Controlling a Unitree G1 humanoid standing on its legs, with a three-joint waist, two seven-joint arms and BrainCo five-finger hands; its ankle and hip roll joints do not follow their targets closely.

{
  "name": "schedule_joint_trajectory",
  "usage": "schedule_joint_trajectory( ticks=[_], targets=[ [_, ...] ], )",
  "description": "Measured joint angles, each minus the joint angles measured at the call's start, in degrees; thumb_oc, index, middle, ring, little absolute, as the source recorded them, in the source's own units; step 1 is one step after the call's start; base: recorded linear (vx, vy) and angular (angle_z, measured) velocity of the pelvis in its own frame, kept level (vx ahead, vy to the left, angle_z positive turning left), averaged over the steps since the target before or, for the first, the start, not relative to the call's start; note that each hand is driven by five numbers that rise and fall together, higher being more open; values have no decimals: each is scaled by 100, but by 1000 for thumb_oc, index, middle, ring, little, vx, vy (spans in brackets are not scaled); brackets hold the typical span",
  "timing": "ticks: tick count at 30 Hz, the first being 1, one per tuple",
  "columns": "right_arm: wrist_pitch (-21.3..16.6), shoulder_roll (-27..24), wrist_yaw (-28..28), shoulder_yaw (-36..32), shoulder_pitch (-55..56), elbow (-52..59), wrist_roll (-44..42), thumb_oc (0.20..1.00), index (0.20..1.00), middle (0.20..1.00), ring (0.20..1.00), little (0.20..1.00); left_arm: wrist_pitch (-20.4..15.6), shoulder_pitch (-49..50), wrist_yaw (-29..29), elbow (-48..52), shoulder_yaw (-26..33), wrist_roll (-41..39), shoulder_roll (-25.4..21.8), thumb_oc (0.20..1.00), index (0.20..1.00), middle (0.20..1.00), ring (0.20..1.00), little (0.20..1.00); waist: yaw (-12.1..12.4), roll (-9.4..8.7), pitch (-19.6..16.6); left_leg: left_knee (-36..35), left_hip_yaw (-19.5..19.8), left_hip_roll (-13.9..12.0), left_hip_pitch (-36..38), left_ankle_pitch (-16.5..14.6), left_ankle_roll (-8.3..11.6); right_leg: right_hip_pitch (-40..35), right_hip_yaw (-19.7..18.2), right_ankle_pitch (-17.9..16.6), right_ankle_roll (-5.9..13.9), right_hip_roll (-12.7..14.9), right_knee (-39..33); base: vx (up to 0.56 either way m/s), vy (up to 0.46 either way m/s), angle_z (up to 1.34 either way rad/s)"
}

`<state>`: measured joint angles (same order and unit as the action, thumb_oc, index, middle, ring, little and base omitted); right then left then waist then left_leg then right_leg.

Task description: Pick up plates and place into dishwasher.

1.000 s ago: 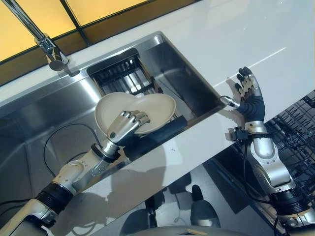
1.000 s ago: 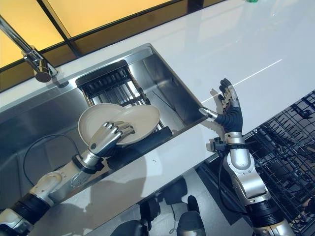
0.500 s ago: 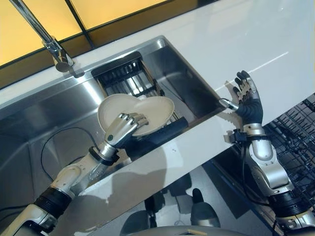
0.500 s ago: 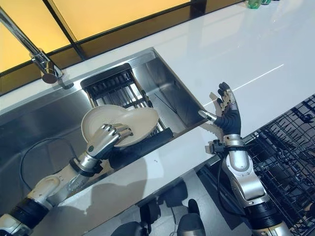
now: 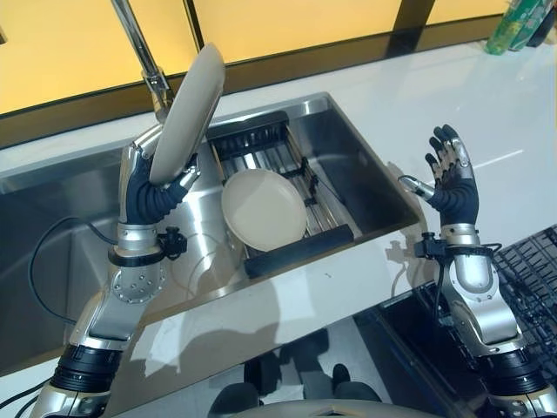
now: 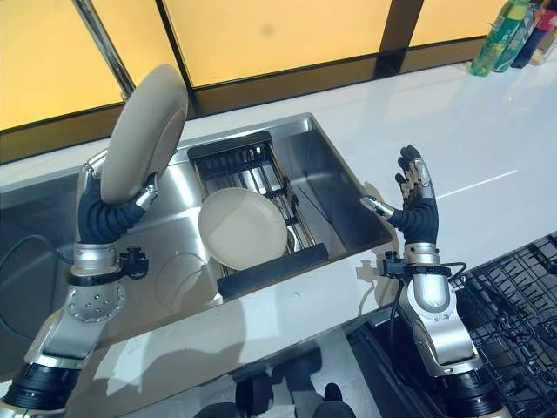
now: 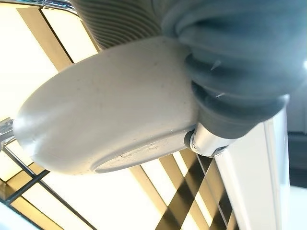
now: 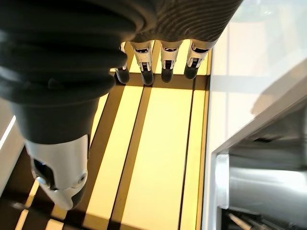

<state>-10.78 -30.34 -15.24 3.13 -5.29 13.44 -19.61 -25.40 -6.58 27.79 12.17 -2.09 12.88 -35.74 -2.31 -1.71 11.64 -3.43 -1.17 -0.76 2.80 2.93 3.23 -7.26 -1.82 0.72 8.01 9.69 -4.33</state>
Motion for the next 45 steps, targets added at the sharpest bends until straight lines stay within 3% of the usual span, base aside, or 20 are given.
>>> schedule_joint_trajectory(
  ticks=[5,9,12,17,21,26,32,36,39,45],
  targets=[
    [-1,-124,519,5,-268,107,50,1000,1000,1000,1000,1000,-2,-92,-559,9,-2,-653,0,200,200,200,200,200,7,-8,-157,-34,14,2,66,4,5,-64,27,0,0,-3,-19,0,0,0],
    [-17,-327,956,13,-569,204,22,1000,1000,1000,1000,1000,2,-160,-1436,9,-17,-1286,-2,200,200,200,200,200,15,-23,-222,-44,60,0,79,17,17,-106,73,-4,-6,-12,-43,-22,-8,5],
    [-17,-413,1313,167,-799,241,-195,1000,1000,1000,1000,1000,198,-207,-2710,14,-241,-2402,-28,200,200,200,200,200,22,-25,-226,-65,91,2,158,21,20,-203,84,-6,-9,-13,-76,-30,12,5],
    [-16,-438,1743,600,-1136,244,-376,1000,1000,1000,1000,1000,874,-447,-4832,19,-1076,-4021,-326,200,200,200,200,200,12,-15,-254,-124,67,0,259,27,22,-262,74,-5,-9,-15,-79,0,21,-3],
    [-19,-449,1906,687,-1162,244,-535,1000,1000,1000,1000,1000,1194,-612,-5921,28,-1349,-4905,-560,200,200,200,200,200,4,-3,-330,-149,9,-6,292,29,18,-253,45,-5,-9,-9,-79,6,28,-7],
    [-29,-455,2046,692,-1161,244,-661,1000,1000,1000,1000,1000,1502,-691,-6480,75,-1373,-5315,-580,200,200,200,200,200,-39,33,-366,-153,-45,-7,342,28,18,-262,-27,-8,-12,-13,-77,4,11,-7],
    [16,-629,2475,817,-1161,245,-1076,1000,1000,1000,1000,1000,1602,-696,-6691,74,-1372,-5316,-606,200,200,200,200,200,-57,99,-456,-154,-54,-9,353,28,18,-266,-60,-12,-17,-22,-76,0,0,0],
    [665,-755,3789,960,-1161,280,-1853,1000,1000,1000,1000,1000,1614,-695,-6867,74,-1377,-5316,-775,200,200,200,200,200,-50,98,-465,-154,-51,-36,355,29,20,-271,-49,-18,-26,-37,-76,0,0,0],
    [1161,-1433,4741,1259,-1164,527,-2424,1000,1000,1000,1000,1000,1613,-702,-7053,75,-1395,-5327,-931,200,200,200,200,200,13,72,-480,-154,-24,-40,353,30,22,-287,0,-17,-26,-39,-79,10,-29,5],
    [1786,-1511,5150,1259,-1191,512,-3138,1000,1000,1000,1000,1000,1613,-701,-7076,74,-1449,-5464,-1051,200,200,200,200,200,22,-34,-545,-154,6,-48,353,34,30,-305,51,-16,-28,-48,-79,-6,-15,3]
  ],
)
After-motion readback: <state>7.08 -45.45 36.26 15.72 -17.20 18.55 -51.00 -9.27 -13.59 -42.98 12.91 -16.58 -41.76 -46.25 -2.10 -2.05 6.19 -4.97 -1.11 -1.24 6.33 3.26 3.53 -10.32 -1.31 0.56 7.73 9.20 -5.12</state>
